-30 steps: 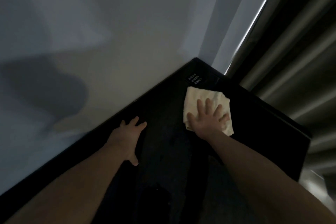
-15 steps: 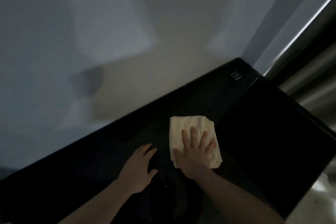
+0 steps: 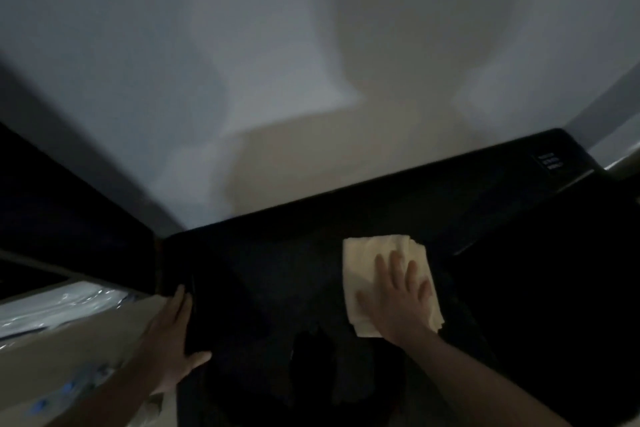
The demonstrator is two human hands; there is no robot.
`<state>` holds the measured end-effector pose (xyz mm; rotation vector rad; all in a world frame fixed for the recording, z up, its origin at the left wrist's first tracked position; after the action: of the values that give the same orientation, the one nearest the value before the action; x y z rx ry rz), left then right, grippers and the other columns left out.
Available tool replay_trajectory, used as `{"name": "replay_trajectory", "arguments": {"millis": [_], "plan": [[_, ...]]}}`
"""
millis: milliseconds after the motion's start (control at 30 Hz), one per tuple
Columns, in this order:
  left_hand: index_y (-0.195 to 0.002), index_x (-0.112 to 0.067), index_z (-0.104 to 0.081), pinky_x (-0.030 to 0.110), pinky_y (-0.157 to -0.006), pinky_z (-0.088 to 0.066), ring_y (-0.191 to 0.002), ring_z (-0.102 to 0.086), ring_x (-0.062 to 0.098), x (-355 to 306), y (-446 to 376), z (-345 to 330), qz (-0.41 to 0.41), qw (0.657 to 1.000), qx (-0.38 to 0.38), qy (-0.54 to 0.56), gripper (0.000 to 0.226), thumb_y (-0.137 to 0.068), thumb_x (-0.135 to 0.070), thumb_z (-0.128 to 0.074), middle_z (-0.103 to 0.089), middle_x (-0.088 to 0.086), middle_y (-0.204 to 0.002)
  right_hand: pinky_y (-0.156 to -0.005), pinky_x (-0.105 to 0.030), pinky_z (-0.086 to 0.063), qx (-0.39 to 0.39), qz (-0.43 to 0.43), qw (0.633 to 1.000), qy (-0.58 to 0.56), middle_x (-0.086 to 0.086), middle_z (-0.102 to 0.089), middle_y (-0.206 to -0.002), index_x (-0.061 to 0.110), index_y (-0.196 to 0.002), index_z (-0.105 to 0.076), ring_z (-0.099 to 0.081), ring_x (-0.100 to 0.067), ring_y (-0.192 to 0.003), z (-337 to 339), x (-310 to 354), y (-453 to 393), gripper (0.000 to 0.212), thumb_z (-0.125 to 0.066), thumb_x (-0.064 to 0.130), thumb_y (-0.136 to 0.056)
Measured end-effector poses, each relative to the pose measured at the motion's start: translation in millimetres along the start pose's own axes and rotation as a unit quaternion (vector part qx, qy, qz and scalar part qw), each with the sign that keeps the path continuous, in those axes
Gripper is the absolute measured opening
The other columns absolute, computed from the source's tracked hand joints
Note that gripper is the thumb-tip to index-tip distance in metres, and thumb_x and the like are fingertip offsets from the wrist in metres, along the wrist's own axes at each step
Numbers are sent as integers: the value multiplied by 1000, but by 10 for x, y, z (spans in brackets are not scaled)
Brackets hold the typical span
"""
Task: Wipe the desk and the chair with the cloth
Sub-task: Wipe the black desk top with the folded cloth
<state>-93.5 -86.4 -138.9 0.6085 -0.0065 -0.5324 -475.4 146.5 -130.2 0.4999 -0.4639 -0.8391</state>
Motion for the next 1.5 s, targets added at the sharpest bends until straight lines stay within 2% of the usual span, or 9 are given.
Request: {"name": "replay_trajectory", "arguments": {"millis": [200, 400, 533, 600, 733, 800, 1133, 1267, 1500], "plan": [[-162, -5, 18, 38, -130, -11, -160, 13, 35, -206, -81, 179, -22, 997, 53, -55, 166, -55, -73, -88, 33, 17, -167, -122, -69, 11, -68, -77, 994, -27, -1, 37, -169, 37, -163, 22, 29, -40, -156, -66, 186, -279, 97, -32, 81, -95], [-160, -10, 27, 44, -128, -24, -158, 21, 32, -144, -52, 193, -40, 996, 65, -50, 179, -43, -70, -95, 48, 1, -155, -117, -77, 12, -54, -97, 994, 11, -6, 44, -165, 37, -156, 36, 33, -50, -152, -276, 537, -270, 102, -23, 89, -91], [-159, -11, 31, 45, -127, -26, -156, 25, 31, -141, -39, 236, -46, 996, 61, -38, 180, -43, -70, -94, 47, 4, -160, -113, -83, 9, -34, -3, 998, 47, -15, 45, -163, 27, -152, 41, 33, -60, -147, -629, 1156, -20, 107, -28, 83, -93], [-157, -10, 34, 45, -128, -22, -155, 28, 33, -129, -46, 236, -46, 996, 64, -31, 182, -42, -71, -94, 49, 6, -157, -112, -80, 18, -34, 52, 998, 18, -9, 42, -164, 33, -160, 31, 37, -55, -147, -814, 1538, 164, 97, -13, 83, -89], [-154, 2, 32, 41, -130, -5, -155, 27, 39, -111, -60, 209, -55, 996, 59, -49, 182, -44, -76, -90, 50, 13, -149, -111, -76, 26, -14, 145, 988, 50, -4, 43, -166, 38, -162, 26, 43, -48, -147, -1115, 2267, 517, 90, -21, 77, -96], [-153, 1, 35, 39, -129, -11, -156, 24, 36, -89, -57, 194, -48, 997, 51, -30, 185, -41, -76, -91, 49, 13, -154, -110, -74, 29, -5, 184, 980, 70, -1, 47, -163, 42, -161, 25, 44, -45, -147, -1187, 2455, 612, 85, -22, 75, -99], [-154, 3, 32, 45, -131, -10, -157, 23, 40, -162, -88, 194, -25, 996, 65, -61, 181, -47, -66, -96, 43, 23, -160, -126, -58, 18, -49, 193, 977, 71, 6, 39, -168, 44, -162, 24, 36, -31, -155, -931, 1956, 365, 90, -17, 86, -94], [-156, 3, 29, 47, -131, -6, -157, 21, 41, -159, -90, 199, -32, 995, 60, -73, 176, -51, -65, -95, 40, 23, -162, -123, -58, 24, -65, 115, 990, 39, 6, 43, -166, 44, -161, 26, 40, -29, -153, -820, 1768, 241, 93, -3, 91, -86], [-153, -4, 34, 44, -130, -9, -161, 10, 29, -38, 119, 129, -68, 997, 15, -18, 169, -58, -71, -88, 29, 13, -169, -119, -66, 23, -28, 111, 993, 24, -1, 39, -168, 41, -161, 26, 39, -36, -152, -951, 2075, 537, 81, -11, 78, -99]]}}
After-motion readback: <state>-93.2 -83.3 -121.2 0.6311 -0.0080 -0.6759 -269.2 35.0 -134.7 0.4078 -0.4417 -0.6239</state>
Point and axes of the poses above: each hand's wrist, its own y-axis away from the middle knuckle, its own z-axis out of the back of the hand, x = y × z, the point moved 3 cm from there along -y, towards the middle knuckle
